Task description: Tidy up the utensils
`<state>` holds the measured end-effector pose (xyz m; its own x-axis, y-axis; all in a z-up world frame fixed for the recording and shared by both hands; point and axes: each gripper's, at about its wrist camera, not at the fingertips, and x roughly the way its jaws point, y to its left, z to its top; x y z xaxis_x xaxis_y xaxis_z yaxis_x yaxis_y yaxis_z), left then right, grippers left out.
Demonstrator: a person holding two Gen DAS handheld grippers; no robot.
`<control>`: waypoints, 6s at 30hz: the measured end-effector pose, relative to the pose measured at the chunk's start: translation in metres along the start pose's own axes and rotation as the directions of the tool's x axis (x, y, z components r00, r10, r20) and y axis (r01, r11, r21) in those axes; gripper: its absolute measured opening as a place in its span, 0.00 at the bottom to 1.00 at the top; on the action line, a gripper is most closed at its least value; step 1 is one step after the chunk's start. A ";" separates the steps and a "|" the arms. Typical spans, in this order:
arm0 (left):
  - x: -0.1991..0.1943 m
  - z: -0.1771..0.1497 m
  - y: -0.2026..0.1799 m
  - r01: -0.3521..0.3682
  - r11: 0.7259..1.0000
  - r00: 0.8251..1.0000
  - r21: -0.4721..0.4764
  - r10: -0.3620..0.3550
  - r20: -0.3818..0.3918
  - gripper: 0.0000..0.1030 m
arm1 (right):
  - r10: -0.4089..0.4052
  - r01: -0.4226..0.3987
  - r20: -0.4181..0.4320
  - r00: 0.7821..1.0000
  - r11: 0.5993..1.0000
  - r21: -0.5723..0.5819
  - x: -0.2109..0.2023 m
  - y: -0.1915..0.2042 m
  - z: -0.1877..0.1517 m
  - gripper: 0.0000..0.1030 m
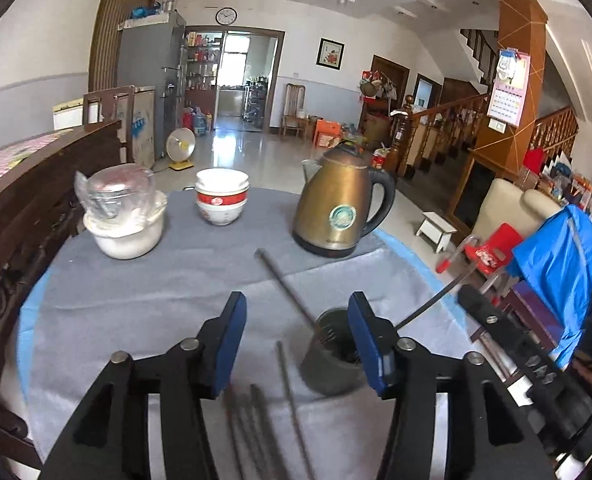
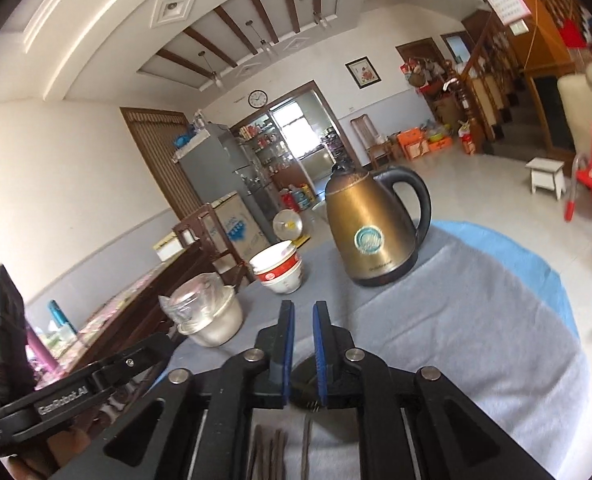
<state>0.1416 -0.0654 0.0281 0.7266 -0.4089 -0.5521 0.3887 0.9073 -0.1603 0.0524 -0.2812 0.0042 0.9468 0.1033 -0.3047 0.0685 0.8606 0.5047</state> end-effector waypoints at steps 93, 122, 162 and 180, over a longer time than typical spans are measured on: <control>0.074 -0.157 0.131 -0.466 0.850 0.870 -0.245 0.391 -0.300 0.66 | 0.100 -0.111 -0.321 0.942 0.994 -0.016 0.063 -0.044 -0.130 0.37; 0.075 -0.158 0.129 -0.381 0.893 0.909 -0.239 0.314 -0.275 0.70 | -0.159 0.037 -0.608 0.778 0.977 -0.208 0.113 0.014 -0.155 0.07; 0.099 -0.143 0.066 -0.003 0.993 0.890 0.117 0.056 -0.452 0.18 | -0.032 0.015 -0.665 0.746 0.999 -0.031 0.112 -0.009 -0.125 0.09; 0.068 -0.156 0.084 0.159 0.983 0.875 -0.093 -0.184 -0.447 0.17 | -0.065 0.059 -0.682 0.728 0.998 -0.032 0.138 -0.006 -0.138 0.17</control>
<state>0.1352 -0.0019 -0.1506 0.3109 -0.4811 -0.8197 0.4455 0.8356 -0.3215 0.1392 -0.2029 -0.1526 0.4708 0.3597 -0.8056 0.1145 0.8805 0.4601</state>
